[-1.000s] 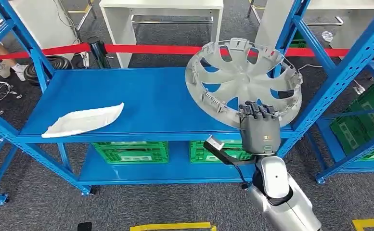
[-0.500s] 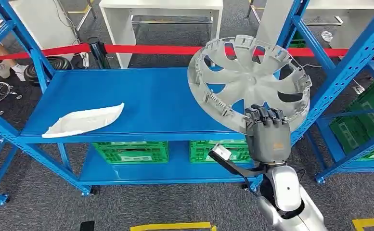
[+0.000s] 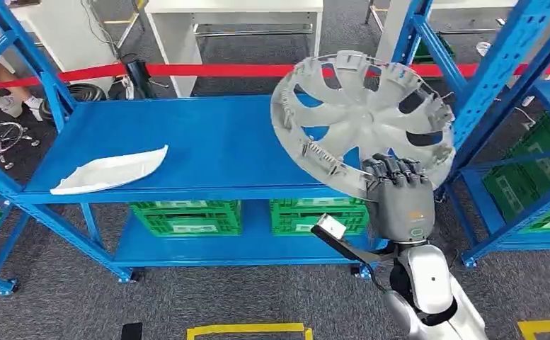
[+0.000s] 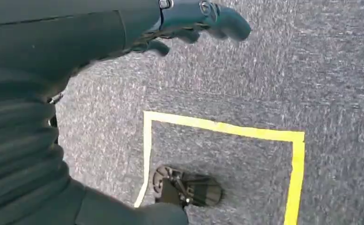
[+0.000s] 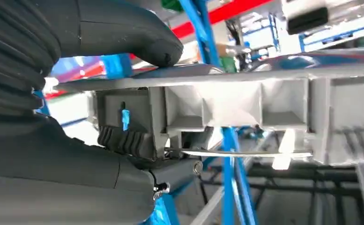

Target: Take the parts from the cabinet and place them on the table.

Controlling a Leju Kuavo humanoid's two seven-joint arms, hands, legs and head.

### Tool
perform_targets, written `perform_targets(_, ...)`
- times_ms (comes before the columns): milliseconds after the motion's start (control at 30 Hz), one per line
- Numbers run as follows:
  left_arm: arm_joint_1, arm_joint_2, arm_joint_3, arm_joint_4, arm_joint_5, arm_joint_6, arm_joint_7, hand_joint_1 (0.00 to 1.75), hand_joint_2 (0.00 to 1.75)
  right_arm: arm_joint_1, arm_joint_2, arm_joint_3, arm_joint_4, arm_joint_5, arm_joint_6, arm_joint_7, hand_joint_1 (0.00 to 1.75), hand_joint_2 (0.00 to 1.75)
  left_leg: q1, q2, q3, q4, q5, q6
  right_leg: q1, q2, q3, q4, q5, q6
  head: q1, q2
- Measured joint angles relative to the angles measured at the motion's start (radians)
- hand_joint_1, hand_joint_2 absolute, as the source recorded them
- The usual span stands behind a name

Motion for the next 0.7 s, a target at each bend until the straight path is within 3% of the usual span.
perform_targets(33, 0.000, 0.000, 0.000, 0.000, 0.000, 0.000, 0.002, 0.00, 1.75, 0.000, 0.000, 0.000, 0.000, -0.001, 0.001, 0.000, 1.75, 1.75, 0.000, 0.006, -0.014, 0.023, -0.033, 0.001, 0.001, -0.003, -0.005, -0.001, 0.007, -0.010, -0.001, 0.000)
perform_targets(67, 0.000, 0.000, 0.000, 0.000, -0.002, 0.000, 0.002, 0.00, 1.75, 0.000, -0.001, -0.002, -0.002, -0.002, 0.001, 0.000, 1.75, 1.75, -0.002, 0.007, -0.033, 0.083, -0.085, 0.002, 0.002, -0.005, -0.011, -0.002, 0.013, -0.016, -0.003, 0.000)
perform_targets(133, -0.003, 0.000, 0.000, 0.000, -0.006, 0.000, 0.005, 0.00, 1.75, 0.000, -0.005, -0.004, -0.003, -0.008, 0.002, 0.000, 1.75, 1.75, -0.006, 0.007, -0.086, 0.248, -0.179, 0.004, 0.009, -0.010, -0.029, -0.002, 0.026, -0.022, -0.007, 0.000)
perform_targets(167, -0.003, 0.000, 0.000, 0.000, -0.010, -0.001, 0.005, 0.00, 1.75, 0.000, -0.006, -0.004, -0.003, -0.016, 0.003, -0.001, 1.75, 1.75, -0.008, 0.007, -0.096, 0.300, -0.204, 0.007, 0.013, -0.011, -0.038, -0.001, 0.033, -0.023, -0.007, 0.000)
perform_targets(200, -0.003, 0.000, 0.000, 0.000, -0.011, -0.002, 0.006, 0.00, 1.75, 0.001, -0.007, -0.005, -0.004, -0.025, 0.003, -0.003, 1.75, 1.75, -0.010, 0.007, -0.086, 0.309, -0.209, 0.012, 0.016, -0.012, -0.047, -0.001, 0.040, -0.024, -0.007, 0.000)
perform_targets(233, -0.003, 0.000, 0.000, 0.000, -0.011, -0.002, 0.007, 0.00, 1.75, 0.003, -0.007, -0.007, -0.006, -0.031, 0.005, -0.007, 1.75, 1.75, -0.014, 0.007, -0.051, 0.270, -0.193, 0.019, 0.020, -0.012, -0.056, -0.001, 0.048, -0.023, -0.007, 0.000)
perform_targets(300, -0.006, 0.000, 0.000, 0.000, -0.013, -0.002, 0.008, 0.00, 1.75, 0.010, -0.008, -0.010, -0.016, -0.038, 0.006, -0.011, 1.75, 1.75, -0.024, 0.007, 0.076, 0.083, -0.136, 0.041, 0.024, -0.011, -0.071, -0.002, 0.065, -0.021, -0.007, 0.000)
perform_targets(333, -0.011, 0.000, 0.000, -0.001, -0.013, -0.002, 0.008, 0.00, 1.75, 0.013, -0.008, -0.011, -0.023, -0.039, 0.006, -0.011, 1.75, 1.75, -0.032, 0.006, 0.133, -0.008, -0.137, 0.053, 0.023, -0.013, -0.074, -0.001, 0.073, -0.018, -0.006, 0.000)
perform_targets(367, -0.014, 0.001, 0.000, -0.002, -0.013, -0.007, 0.008, 0.00, 1.75, 0.018, -0.009, -0.013, -0.029, -0.040, 0.006, -0.010, 1.75, 1.75, -0.038, 0.008, 0.124, -0.008, -0.130, 0.054, 0.027, -0.013, -0.073, -0.006, 0.081, -0.009, -0.005, 0.000)
perform_targets(400, -0.016, 0.000, 0.000, -0.003, -0.015, -0.007, 0.007, 0.00, 1.75, 0.018, -0.011, -0.013, -0.032, -0.040, 0.006, -0.012, 1.75, 1.75, -0.039, 0.007, 0.122, -0.011, -0.119, 0.057, 0.022, -0.013, -0.074, -0.010, 0.089, -0.003, -0.010, 0.000)
perform_targets(467, -0.017, 0.000, 0.000, -0.003, -0.014, -0.010, 0.009, 0.00, 1.75, 0.019, -0.010, -0.013, -0.035, -0.042, 0.006, -0.013, 1.75, 1.75, -0.048, 0.007, 0.113, -0.011, -0.104, 0.069, 0.016, -0.013, -0.072, -0.025, 0.111, 0.013, -0.011, 0.000)
perform_targets(500, -0.016, -0.001, 0.000, -0.003, -0.011, -0.010, 0.011, 0.00, 1.75, 0.019, -0.011, -0.015, -0.040, -0.043, 0.006, -0.012, 1.75, 1.75, -0.045, 0.009, 0.104, -0.023, -0.085, 0.077, 0.019, -0.009, -0.073, -0.033, 0.124, 0.020, -0.011, 0.000)
perform_targets(533, -0.018, -0.001, 0.000, -0.004, -0.009, -0.010, 0.011, 0.00, 1.75, 0.019, -0.011, -0.017, -0.042, -0.045, 0.006, -0.013, 1.75, 1.75, -0.040, 0.016, 0.104, -0.027, -0.069, 0.086, 0.016, -0.007, -0.086, -0.019, 0.090, 0.021, -0.010, 0.000)
perform_targets(567, -0.021, -0.001, 0.001, -0.005, -0.007, -0.010, 0.011, 0.00, 1.75, 0.017, -0.011, -0.018, -0.042, -0.045, 0.006, -0.015, 1.75, 1.75, -0.039, 0.016, 0.088, -0.028, -0.056, 0.094, 0.017, -0.008, -0.100, 0.026, 0.027, 0.024, -0.006, 0.000)
perform_targets(633, -0.020, -0.003, 0.001, -0.005, -0.004, -0.010, 0.011, 0.00, 1.75, 0.013, -0.010, -0.019, -0.042, -0.048, 0.006, -0.018, 1.75, 1.75, -0.041, 0.017, 0.060, -0.026, -0.035, 0.098, 0.018, -0.008, -0.131, 0.165, -0.084, 0.030, -0.003, 0.000)
perform_targets(667, -0.020, -0.004, 0.001, -0.005, -0.004, -0.010, 0.013, 0.00, 1.75, 0.013, -0.010, -0.020, -0.042, -0.048, 0.006, -0.019, 1.75, 1.75, -0.043, 0.018, 0.042, -0.023, -0.024, 0.099, 0.018, -0.008, -0.142, 0.237, -0.114, 0.032, -0.003, 0.000)
perform_targets(700, -0.019, -0.004, 0.001, -0.005, -0.005, -0.010, 0.014, 0.00, 1.75, 0.013, -0.010, -0.021, -0.042, -0.050, 0.006, -0.021, 1.75, 1.75, -0.044, 0.019, 0.027, -0.019, -0.014, 0.099, 0.019, -0.008, -0.139, 0.274, -0.113, 0.032, -0.003, 0.000)
